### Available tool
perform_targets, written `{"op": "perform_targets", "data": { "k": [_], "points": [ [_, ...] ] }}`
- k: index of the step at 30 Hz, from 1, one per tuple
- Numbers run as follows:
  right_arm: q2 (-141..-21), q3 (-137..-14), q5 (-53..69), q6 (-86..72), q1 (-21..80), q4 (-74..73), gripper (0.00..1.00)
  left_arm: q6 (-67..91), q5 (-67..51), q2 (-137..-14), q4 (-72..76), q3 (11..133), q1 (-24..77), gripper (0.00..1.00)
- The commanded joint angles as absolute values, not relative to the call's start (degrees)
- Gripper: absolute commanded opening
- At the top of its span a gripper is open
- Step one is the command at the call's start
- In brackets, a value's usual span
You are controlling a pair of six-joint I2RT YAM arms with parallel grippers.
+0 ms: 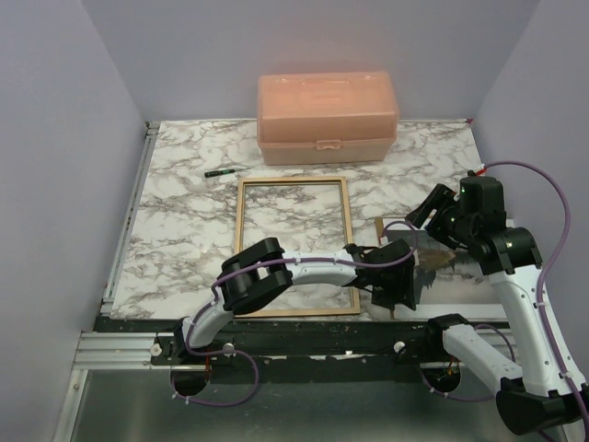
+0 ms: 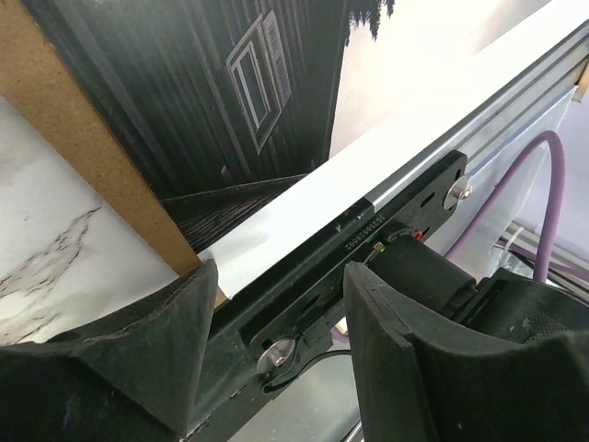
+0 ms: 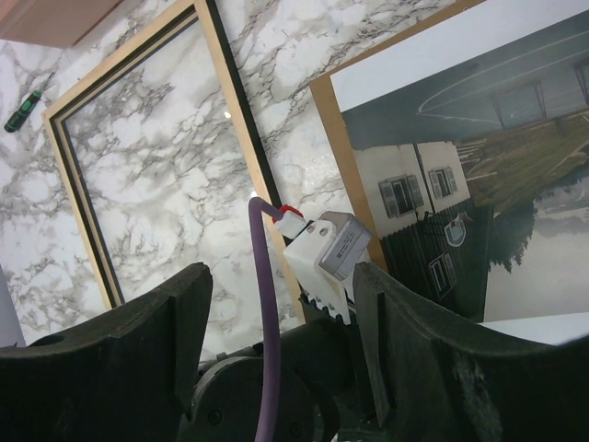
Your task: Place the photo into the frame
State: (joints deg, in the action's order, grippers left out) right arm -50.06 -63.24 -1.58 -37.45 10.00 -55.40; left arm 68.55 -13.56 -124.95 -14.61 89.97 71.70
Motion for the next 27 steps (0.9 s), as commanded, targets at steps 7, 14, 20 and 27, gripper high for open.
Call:
{"op": "perform_targets", "data": {
  "k": [7, 14, 20, 27],
  "points": [
    [-49.3, -62.8, -0.4, -36.9, 9.7, -54.9, 0.69, 67.4, -10.8, -126.3, -20.1, 89.7, 71.8, 0.60],
    [-49.2, -62.5, -0.4, -37.2, 9.8, -54.8, 0.69, 67.0, -9.5, -125.7, -21.2, 89.3, 71.8, 0.60],
    [-49.1, -62.3, -0.4, -37.2, 9.7, -54.8, 0.69, 67.1, -9.3, -124.8, -20.0, 87.1, 71.7, 0.61],
    [-49.1, -62.3, -0.5, -37.2, 9.8, -54.8, 0.69, 67.7, -9.8, -123.1, -17.1, 83.2, 71.7, 0.61]
  ]
}}
